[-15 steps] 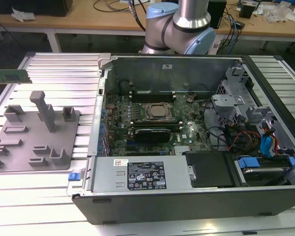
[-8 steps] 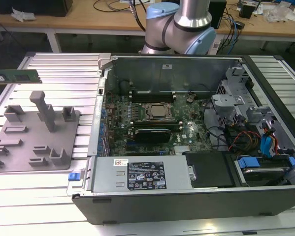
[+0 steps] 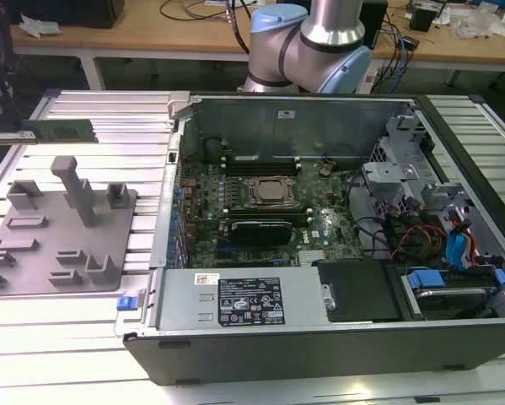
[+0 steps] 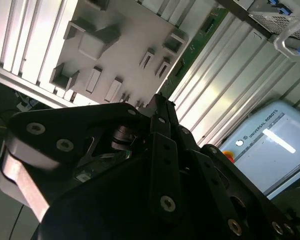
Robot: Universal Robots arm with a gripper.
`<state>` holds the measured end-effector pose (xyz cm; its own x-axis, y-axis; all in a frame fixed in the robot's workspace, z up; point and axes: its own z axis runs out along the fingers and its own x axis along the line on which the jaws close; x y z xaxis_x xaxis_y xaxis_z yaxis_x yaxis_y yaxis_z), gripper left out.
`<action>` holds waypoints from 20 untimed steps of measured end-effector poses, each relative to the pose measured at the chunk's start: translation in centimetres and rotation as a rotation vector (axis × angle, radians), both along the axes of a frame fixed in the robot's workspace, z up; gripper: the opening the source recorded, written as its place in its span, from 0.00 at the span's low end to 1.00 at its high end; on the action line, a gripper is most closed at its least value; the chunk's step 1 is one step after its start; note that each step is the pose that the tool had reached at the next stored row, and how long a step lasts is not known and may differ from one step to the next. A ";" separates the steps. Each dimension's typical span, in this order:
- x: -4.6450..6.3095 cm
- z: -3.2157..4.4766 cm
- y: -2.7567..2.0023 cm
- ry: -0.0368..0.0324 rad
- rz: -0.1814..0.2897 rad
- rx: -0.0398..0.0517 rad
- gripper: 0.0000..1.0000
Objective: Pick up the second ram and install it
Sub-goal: 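Pick up the second ram and move it above second insertion slot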
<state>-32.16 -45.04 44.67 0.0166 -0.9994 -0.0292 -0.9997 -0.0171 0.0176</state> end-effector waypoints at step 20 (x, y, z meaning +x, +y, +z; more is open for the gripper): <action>9.1 -0.09 0.00 0.0000 0.000 -0.0001 0.10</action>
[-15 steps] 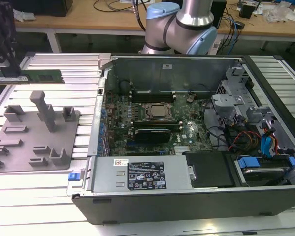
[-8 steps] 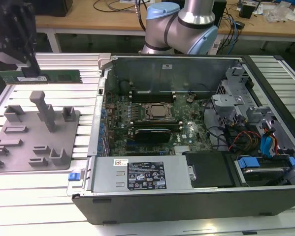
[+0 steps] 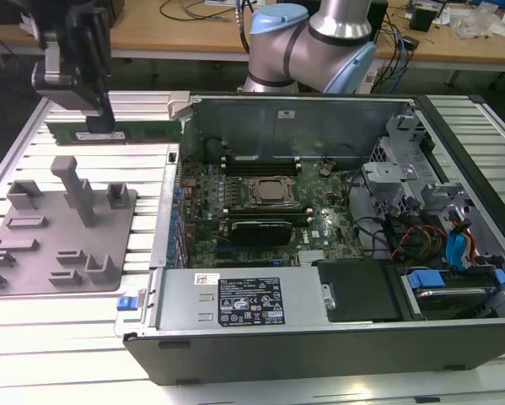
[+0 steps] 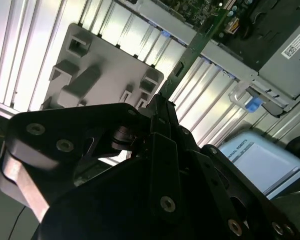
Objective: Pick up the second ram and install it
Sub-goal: 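Pick up the second ram and move it above second insertion slot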
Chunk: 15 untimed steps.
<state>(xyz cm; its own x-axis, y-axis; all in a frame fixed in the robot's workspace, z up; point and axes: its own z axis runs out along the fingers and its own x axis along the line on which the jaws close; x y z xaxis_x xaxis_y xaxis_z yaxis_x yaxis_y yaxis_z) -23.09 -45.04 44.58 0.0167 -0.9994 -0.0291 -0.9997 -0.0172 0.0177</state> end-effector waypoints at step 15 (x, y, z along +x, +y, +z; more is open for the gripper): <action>10.6 -1.95 0.00 -0.0001 -0.008 0.0001 0.10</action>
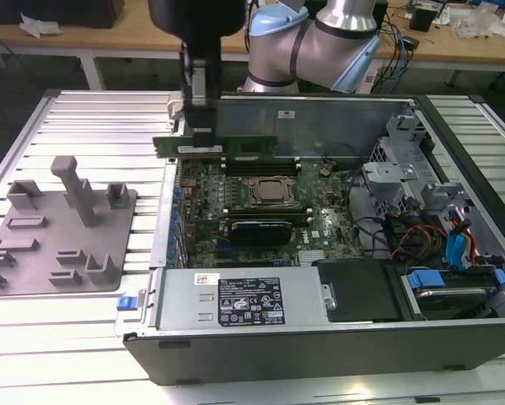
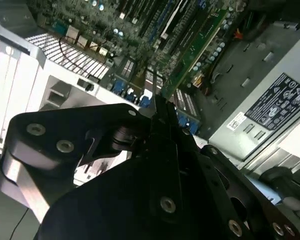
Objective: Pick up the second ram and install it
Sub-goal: 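Pick up the second ram and move it above second insertion slot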
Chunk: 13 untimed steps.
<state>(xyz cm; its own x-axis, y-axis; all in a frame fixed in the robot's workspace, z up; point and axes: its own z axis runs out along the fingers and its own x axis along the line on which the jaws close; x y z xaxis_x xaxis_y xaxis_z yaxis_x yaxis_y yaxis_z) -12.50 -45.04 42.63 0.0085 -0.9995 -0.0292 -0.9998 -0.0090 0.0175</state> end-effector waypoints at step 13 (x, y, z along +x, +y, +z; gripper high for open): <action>4.4 -1.31 1.53 0.0001 -0.003 -0.0001 0.10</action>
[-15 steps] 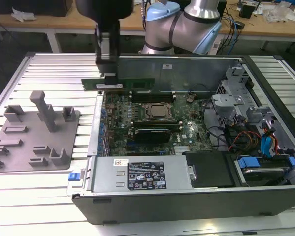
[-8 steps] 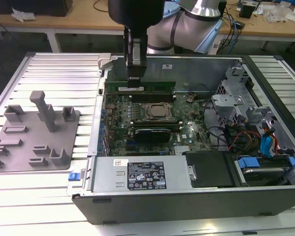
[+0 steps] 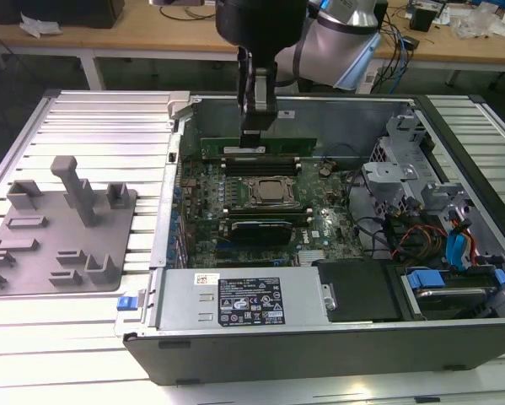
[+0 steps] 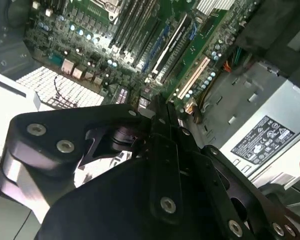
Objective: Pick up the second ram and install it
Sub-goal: 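Pick up the second ram and move it above second insertion slot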
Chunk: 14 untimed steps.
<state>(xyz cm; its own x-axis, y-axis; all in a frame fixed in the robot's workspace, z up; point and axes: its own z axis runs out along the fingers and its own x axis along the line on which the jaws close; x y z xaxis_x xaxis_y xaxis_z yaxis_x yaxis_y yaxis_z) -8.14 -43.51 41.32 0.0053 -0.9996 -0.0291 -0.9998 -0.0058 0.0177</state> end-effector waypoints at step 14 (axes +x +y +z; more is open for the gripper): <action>1.6 -3.35 3.93 0.0000 -0.011 0.0000 0.10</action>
